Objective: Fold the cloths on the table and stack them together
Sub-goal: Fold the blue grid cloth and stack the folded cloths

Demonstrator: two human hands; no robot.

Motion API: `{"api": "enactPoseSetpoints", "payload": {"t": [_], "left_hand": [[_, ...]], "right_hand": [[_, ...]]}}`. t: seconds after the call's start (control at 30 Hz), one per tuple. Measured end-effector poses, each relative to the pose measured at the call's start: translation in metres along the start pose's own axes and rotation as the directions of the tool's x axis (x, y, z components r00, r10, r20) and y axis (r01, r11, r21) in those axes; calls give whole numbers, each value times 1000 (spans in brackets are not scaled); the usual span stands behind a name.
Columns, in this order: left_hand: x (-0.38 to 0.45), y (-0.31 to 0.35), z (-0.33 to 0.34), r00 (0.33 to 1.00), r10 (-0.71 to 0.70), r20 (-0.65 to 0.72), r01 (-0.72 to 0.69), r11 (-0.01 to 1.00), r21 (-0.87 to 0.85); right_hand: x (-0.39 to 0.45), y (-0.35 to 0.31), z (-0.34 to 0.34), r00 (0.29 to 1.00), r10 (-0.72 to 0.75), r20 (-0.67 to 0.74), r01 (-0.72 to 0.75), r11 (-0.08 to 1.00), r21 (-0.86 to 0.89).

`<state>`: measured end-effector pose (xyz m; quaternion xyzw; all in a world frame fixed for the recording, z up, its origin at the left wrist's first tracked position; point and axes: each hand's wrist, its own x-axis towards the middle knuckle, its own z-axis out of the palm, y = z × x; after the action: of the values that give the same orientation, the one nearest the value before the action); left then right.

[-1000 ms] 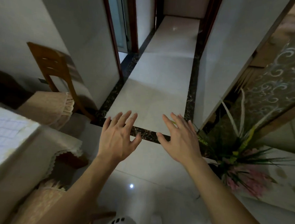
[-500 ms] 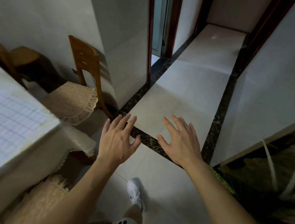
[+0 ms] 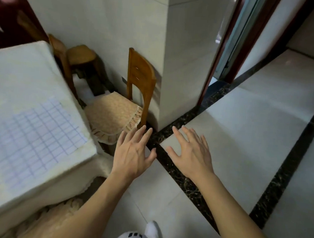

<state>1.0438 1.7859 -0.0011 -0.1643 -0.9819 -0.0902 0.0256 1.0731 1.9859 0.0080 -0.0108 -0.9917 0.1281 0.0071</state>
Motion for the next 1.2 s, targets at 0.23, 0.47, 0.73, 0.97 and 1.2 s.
{"api": "enactPoseSetpoints", "payload": {"t": [0.23,0.47,0.73,0.97,1.2], "left_hand": [[34,-58,0,989,-148,-9,148,989,2],[52,-96,1,959,-278,-58,280,960,14],[77,-141,2,886,-456,-86,461,887,39],[90,-175,1,717,-688,-110,696,715,64],[70,-196,-6,470,-864,-180,880,474,24]], "right_hand": [[82,-35,16,989,-146,14,146,989,26],[141,-66,28,958,-283,37,283,959,23],[220,-112,47,879,-469,85,461,882,102],[294,-166,67,736,-659,156,644,752,141],[335,-230,89,531,-823,203,797,566,211]]}}
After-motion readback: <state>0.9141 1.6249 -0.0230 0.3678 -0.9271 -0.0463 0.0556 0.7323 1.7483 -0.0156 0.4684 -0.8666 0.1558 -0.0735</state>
